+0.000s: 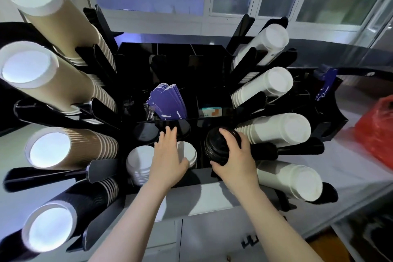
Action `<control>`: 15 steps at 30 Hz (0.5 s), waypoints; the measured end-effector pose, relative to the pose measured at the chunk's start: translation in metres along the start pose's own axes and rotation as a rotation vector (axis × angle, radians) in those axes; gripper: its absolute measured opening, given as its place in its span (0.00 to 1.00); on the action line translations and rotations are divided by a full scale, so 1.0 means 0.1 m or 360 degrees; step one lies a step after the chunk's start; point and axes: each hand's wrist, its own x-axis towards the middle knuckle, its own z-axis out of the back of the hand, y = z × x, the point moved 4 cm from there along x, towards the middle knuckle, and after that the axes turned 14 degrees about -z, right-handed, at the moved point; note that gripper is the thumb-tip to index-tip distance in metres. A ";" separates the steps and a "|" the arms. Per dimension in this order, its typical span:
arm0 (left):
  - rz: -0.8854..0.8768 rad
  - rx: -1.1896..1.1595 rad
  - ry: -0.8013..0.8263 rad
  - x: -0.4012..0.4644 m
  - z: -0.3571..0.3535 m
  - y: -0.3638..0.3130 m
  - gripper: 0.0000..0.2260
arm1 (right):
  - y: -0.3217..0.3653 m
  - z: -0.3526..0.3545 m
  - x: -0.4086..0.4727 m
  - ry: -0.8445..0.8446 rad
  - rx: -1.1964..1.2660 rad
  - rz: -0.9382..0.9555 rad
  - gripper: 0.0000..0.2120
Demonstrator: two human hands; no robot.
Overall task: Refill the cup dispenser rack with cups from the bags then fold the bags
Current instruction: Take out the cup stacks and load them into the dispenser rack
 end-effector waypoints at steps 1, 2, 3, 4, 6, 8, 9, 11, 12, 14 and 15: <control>-0.0017 0.0122 0.0108 -0.01 -0.07 0.03 0.41 | 0.00 -0.02 0.01 -0.0028 -0.0102 0.0006 0.39; -0.0042 0.0227 0.0182 -0.02 -0.13 0.05 0.43 | 0.00 -0.04 0.03 -0.0047 -0.0191 0.0005 0.39; -0.0064 0.0307 0.0217 -0.03 -0.17 0.06 0.45 | 0.00 -0.06 0.03 -0.0048 -0.0271 -0.0001 0.39; -0.0078 0.0367 0.0226 -0.04 -0.21 0.08 0.45 | -0.01 -0.10 0.04 -0.0037 -0.0345 -0.0003 0.40; -0.0088 0.0469 0.0242 -0.04 -0.24 0.11 0.45 | -0.02 -0.17 0.06 -0.0003 -0.0467 0.0027 0.40; -0.0106 0.0568 0.0283 -0.03 -0.25 0.11 0.43 | -0.02 -0.21 0.09 0.0026 -0.0503 0.0072 0.41; -0.0117 0.0602 0.0297 -0.03 -0.26 0.12 0.43 | -0.02 -0.22 0.12 0.0036 -0.0492 0.0082 0.41; -0.0134 0.0642 0.0314 -0.05 -0.27 0.12 0.41 | -0.03 -0.24 0.19 0.0051 -0.0461 0.0084 0.42; -0.0143 0.0661 0.0311 -0.05 -0.28 0.12 0.41 | -0.04 -0.24 0.22 0.0053 -0.0448 0.0078 0.42; -0.0159 0.0696 0.0299 -0.05 -0.29 0.13 0.41 | -0.05 -0.26 0.28 0.0034 -0.0433 0.0060 0.42; -0.0164 0.0703 0.0297 -0.05 -0.29 0.13 0.41 | -0.05 -0.27 0.29 0.0019 -0.0430 0.0048 0.41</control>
